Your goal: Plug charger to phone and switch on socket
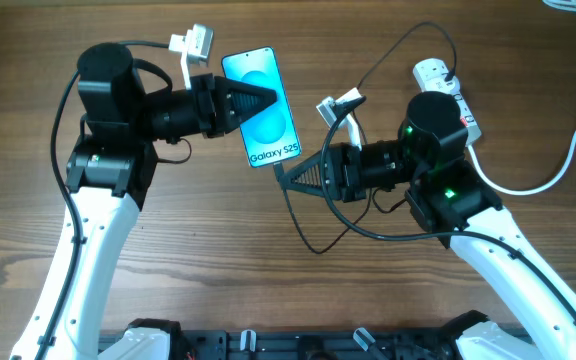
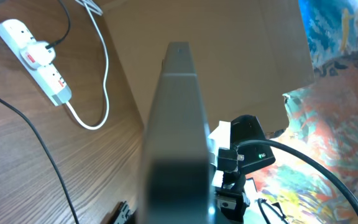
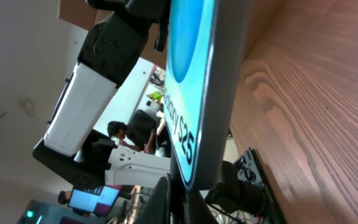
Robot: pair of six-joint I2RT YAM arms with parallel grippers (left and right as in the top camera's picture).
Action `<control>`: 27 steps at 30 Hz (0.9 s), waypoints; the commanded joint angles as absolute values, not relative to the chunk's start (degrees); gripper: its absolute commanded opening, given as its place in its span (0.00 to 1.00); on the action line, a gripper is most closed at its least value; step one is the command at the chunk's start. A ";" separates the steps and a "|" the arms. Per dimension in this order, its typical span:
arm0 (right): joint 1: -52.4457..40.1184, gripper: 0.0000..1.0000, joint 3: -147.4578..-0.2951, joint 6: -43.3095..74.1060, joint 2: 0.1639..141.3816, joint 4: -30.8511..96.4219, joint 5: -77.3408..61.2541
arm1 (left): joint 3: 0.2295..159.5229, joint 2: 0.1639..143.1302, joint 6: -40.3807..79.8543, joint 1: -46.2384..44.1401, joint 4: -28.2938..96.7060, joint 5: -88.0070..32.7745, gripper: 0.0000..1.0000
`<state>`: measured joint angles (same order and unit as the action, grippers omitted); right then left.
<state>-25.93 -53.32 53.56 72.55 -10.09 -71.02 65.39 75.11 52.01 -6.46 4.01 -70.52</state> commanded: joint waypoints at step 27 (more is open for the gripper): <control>-24.53 0.99 -54.63 44.21 72.99 -7.53 -78.96 | 65.08 75.02 50.13 -8.91 4.93 -74.02 0.04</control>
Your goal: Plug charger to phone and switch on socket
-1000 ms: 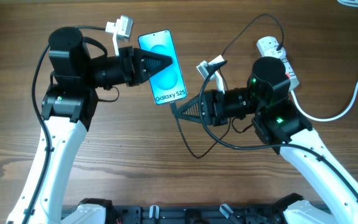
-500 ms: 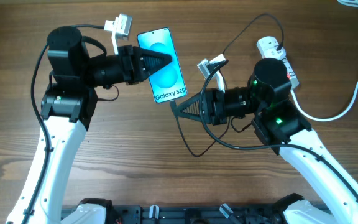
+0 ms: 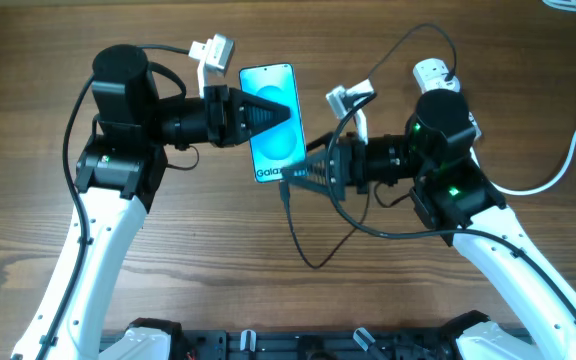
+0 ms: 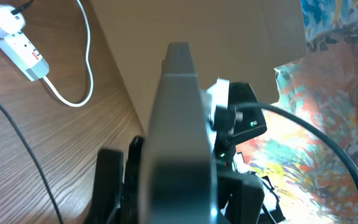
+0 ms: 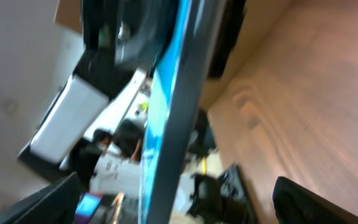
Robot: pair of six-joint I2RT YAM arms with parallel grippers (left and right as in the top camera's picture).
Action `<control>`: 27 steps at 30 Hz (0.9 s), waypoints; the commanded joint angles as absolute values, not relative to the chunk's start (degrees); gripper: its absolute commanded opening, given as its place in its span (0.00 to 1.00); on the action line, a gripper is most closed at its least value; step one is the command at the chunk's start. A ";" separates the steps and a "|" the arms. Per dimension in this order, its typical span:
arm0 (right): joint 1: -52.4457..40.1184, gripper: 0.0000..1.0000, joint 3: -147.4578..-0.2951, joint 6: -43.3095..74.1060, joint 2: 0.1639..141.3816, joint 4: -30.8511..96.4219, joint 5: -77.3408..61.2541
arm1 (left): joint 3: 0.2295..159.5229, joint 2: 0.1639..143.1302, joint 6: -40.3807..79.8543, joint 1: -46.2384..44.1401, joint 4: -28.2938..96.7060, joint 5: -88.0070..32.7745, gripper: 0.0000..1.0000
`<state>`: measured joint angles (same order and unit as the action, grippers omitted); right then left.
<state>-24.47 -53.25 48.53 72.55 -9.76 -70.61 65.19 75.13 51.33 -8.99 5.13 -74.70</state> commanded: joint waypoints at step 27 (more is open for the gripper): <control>-28.21 0.04 -54.63 47.97 72.97 -11.79 -71.35 | 64.95 75.02 49.69 -8.91 8.62 -74.89 0.04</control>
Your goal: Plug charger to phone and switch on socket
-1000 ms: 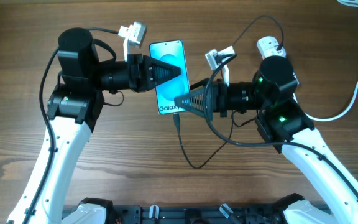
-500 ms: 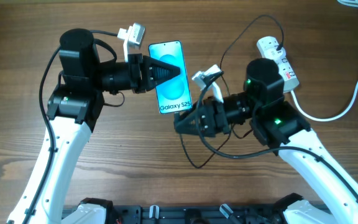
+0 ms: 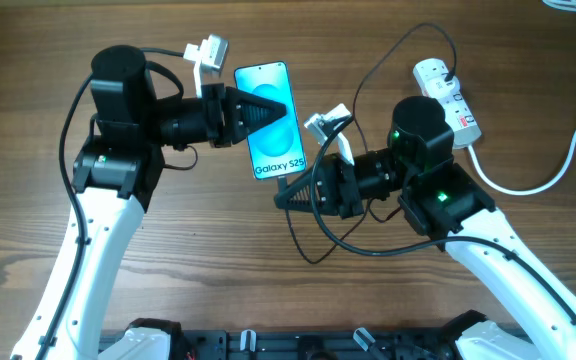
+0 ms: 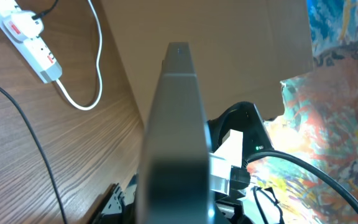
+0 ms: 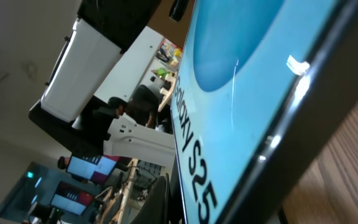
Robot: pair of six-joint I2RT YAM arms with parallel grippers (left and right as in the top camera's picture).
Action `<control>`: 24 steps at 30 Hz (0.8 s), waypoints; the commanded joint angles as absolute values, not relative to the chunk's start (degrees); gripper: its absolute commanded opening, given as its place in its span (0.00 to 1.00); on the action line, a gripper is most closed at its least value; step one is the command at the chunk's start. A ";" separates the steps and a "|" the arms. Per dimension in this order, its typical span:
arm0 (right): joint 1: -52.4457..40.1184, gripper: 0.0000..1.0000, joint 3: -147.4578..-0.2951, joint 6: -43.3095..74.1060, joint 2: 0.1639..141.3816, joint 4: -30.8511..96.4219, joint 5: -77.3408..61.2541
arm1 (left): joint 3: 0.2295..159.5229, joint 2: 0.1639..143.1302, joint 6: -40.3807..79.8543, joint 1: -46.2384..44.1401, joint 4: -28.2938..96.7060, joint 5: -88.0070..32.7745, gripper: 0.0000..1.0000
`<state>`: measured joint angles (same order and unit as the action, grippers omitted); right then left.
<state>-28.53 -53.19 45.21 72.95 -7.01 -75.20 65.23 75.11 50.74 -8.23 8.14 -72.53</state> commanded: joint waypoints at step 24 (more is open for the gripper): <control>-25.74 0.39 -54.63 49.69 72.99 -13.58 -70.85 | 64.86 75.02 45.23 -10.66 13.96 -70.85 0.04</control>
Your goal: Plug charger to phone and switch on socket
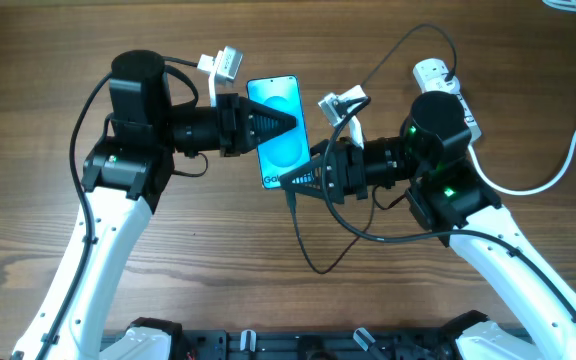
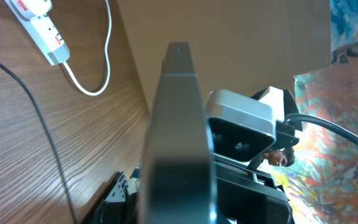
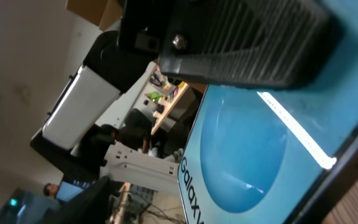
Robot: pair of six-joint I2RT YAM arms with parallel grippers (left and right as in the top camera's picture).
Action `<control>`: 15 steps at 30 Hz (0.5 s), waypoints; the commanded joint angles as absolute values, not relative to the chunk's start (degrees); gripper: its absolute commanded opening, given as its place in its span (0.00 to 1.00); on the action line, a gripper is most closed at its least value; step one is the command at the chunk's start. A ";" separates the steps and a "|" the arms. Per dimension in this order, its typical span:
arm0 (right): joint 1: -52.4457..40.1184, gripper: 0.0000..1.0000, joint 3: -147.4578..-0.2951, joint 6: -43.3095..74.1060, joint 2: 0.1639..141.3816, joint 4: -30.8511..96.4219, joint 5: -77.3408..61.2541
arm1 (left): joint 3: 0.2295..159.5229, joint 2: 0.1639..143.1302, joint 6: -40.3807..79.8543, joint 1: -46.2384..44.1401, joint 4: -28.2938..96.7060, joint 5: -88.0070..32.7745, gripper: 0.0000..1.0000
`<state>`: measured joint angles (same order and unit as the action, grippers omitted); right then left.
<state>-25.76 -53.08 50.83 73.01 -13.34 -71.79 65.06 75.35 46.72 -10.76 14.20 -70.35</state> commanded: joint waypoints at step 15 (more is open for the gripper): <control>-25.80 0.57 -54.63 49.69 72.99 -12.80 -75.88 | 64.86 75.02 45.87 -10.59 12.47 -66.30 0.04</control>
